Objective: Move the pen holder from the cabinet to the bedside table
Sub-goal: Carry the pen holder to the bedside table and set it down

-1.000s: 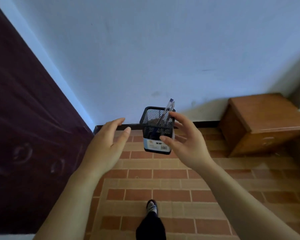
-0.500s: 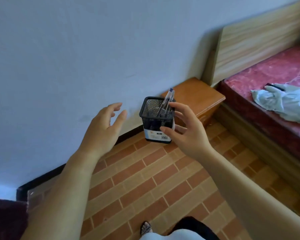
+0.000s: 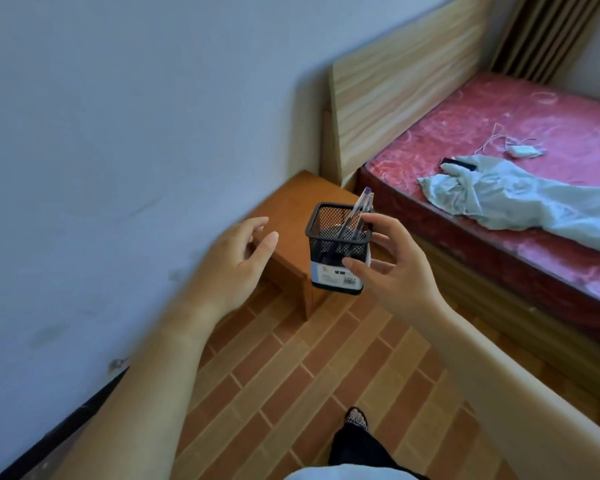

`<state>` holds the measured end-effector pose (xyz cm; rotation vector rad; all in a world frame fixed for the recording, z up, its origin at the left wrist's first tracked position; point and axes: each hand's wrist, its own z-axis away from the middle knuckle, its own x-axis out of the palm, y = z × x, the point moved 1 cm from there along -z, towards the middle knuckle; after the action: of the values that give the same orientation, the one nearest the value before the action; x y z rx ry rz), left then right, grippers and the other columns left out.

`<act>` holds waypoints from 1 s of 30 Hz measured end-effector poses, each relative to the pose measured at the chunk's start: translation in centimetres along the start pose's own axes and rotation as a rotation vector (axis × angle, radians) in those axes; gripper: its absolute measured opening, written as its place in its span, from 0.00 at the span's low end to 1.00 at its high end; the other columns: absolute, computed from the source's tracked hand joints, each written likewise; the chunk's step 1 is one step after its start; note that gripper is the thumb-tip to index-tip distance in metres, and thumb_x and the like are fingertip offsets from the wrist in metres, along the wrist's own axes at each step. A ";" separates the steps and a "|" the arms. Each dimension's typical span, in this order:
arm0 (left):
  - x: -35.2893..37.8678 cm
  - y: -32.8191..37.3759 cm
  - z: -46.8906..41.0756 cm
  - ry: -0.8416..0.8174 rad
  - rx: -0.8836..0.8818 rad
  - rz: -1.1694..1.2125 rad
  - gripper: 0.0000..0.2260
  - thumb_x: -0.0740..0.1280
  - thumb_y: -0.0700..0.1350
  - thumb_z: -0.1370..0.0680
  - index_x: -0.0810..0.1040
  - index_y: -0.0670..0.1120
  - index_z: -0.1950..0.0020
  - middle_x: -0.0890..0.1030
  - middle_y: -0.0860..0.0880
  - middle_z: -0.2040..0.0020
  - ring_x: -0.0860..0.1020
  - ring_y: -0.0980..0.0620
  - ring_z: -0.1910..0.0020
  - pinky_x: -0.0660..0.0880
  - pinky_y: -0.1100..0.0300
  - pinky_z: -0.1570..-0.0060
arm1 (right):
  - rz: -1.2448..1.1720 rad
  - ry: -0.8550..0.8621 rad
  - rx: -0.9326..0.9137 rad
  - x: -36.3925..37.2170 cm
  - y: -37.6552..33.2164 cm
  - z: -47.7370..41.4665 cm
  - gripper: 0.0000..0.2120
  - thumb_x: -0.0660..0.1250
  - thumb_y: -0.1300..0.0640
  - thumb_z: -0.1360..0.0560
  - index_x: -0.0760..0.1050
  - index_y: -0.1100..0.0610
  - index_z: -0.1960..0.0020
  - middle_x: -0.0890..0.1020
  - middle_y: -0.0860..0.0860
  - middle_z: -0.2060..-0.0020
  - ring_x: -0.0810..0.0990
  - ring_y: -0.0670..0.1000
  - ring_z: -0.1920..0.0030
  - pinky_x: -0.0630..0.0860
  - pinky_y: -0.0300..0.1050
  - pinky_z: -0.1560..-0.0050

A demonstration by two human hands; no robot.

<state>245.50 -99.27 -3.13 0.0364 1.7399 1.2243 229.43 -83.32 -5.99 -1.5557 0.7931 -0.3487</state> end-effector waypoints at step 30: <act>1.9 -3.3 -41.6 -0.025 -0.068 -0.070 0.21 0.56 0.57 0.23 0.64 0.54 0.31 0.69 0.55 0.31 0.67 0.56 0.33 0.65 0.58 0.37 | 0.059 -0.077 0.066 -0.9 9.5 -42.9 0.24 0.74 0.60 0.32 0.70 0.45 0.41 0.78 0.39 0.44 0.74 0.44 0.38 0.81 0.54 0.50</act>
<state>216.50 -129.27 -5.97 -0.0489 1.6633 1.2251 198.62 -114.56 -7.97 -1.4727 0.7589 -0.2678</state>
